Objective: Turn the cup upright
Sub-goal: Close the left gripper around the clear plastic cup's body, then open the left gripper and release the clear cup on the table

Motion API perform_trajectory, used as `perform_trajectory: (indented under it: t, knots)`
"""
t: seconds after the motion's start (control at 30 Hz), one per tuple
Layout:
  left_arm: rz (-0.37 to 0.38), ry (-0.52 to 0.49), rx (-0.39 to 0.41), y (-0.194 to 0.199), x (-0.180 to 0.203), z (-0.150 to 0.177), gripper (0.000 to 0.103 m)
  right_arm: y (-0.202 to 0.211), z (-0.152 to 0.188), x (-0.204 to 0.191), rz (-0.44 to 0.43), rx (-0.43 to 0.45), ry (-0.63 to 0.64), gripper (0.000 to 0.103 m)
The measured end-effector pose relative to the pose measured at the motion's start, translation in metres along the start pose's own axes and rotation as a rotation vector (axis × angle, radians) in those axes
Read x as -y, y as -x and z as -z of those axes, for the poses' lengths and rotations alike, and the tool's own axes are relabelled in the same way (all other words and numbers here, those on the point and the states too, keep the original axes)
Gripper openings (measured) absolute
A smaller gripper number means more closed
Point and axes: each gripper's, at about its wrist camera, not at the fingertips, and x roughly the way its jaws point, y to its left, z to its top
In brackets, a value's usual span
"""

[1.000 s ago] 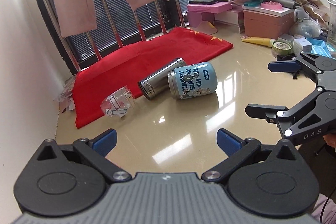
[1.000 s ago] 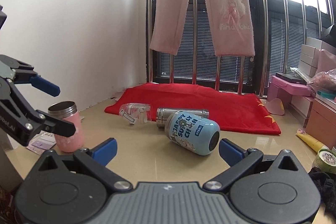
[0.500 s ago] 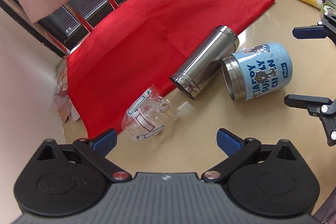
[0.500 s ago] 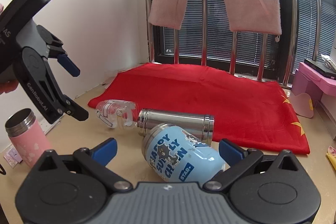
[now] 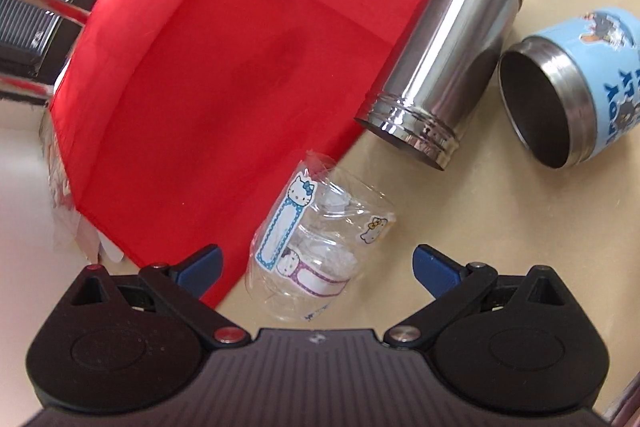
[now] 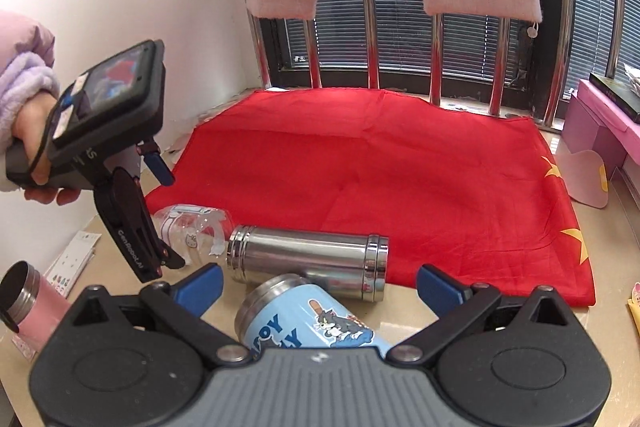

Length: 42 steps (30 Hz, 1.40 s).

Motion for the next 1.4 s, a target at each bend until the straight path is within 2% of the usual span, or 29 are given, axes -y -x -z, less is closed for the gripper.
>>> perform_trajectory:
  t: [0.07,0.17,0.2,0.23,0.3,0.43,0.63,0.77,0.87,1.0,1.2,1.3,1.4]
  knots:
    - [-0.031,-0.087,-0.011,-0.015,0.005,-0.002,0.103,-0.005,0.0,0.004,0.002,-0.008,-0.008,0.103]
    - [-0.024,-0.133,-0.009,-0.03,0.007,-0.004,0.099,-0.013,0.005,0.009,0.011,-0.031,-0.032,0.103]
    - [-0.019,-0.142,-0.02,-0.035,0.007,-0.004,0.087,-0.015,0.007,0.009,0.015,-0.039,-0.039,0.103]
    - [-0.02,-0.149,-0.034,-0.038,0.007,-0.004,0.08,-0.016,0.01,0.01,0.016,-0.047,-0.044,0.103]
    - [-0.025,-0.145,-0.048,-0.036,0.005,-0.003,0.075,-0.015,0.014,0.011,0.017,-0.055,-0.051,0.103]
    - [-0.001,-0.131,0.004,-0.006,0.007,0.005,0.074,-0.007,0.018,0.01,0.029,-0.057,-0.062,0.103]
    - [-0.028,-0.106,0.112,0.064,0.022,0.02,0.074,0.023,0.012,0.003,0.041,0.003,-0.064,0.103]
    - [-0.037,-0.077,0.173,0.112,0.054,0.045,0.074,0.051,0.014,-0.003,0.042,0.061,-0.046,0.103]
    - [-0.04,-0.104,0.215,0.13,0.1,0.06,0.074,0.067,0.026,-0.005,0.046,0.104,-0.032,0.103]
    - [-0.05,-0.168,0.234,0.127,0.162,0.083,0.074,0.081,0.056,-0.007,0.052,0.165,-0.019,0.103]
    - [-0.124,-0.261,0.212,0.076,0.26,0.11,0.074,0.094,0.133,-0.002,0.059,0.239,0.006,0.103]
    - [-0.146,-0.268,0.199,0.057,0.283,0.112,0.074,0.108,0.174,-0.001,0.062,0.254,0.021,0.103]
    - [-0.171,-0.251,0.202,0.055,0.292,0.109,0.075,0.129,0.2,0.002,0.056,0.246,0.012,0.103]
